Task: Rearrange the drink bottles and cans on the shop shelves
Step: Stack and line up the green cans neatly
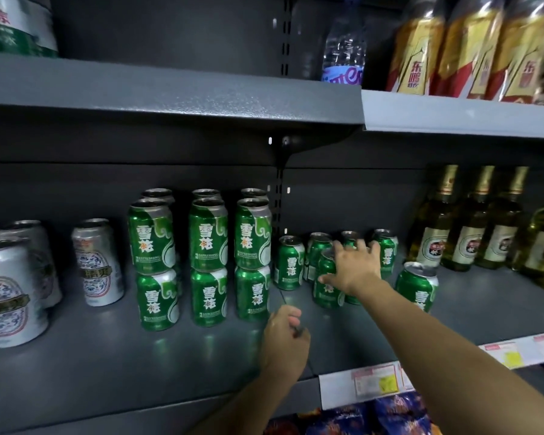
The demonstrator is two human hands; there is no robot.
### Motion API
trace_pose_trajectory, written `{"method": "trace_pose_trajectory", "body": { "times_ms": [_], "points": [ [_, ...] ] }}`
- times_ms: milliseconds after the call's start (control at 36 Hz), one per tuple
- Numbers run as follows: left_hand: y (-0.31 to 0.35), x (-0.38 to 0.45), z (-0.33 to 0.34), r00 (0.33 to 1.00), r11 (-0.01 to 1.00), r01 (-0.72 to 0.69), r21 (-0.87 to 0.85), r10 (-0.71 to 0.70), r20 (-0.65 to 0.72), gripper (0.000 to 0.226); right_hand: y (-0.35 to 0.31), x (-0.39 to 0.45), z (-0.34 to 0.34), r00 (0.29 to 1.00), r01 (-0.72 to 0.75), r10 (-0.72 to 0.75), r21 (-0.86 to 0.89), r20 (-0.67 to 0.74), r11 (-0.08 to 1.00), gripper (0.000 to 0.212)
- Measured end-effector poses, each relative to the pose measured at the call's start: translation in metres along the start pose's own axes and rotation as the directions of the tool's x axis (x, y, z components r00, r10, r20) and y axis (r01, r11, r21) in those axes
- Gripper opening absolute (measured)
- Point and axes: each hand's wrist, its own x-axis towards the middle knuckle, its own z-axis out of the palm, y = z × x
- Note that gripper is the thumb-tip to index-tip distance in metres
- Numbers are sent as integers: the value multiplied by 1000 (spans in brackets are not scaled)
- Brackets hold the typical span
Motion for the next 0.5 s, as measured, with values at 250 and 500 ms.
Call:
{"method": "trace_pose_trajectory", "body": {
  "times_ms": [250, 500],
  "points": [
    [-4, -4, -10, 993, 998, 32, 49, -27, -116, 30, -11, -28, 4, 973, 179, -118, 320, -199, 930, 72],
    [5, -18, -52, 996, 966, 43, 255, -20, -91, 100, -69, -87, -13, 932, 359, -291, 674, -217, 646, 91]
  ]
}}
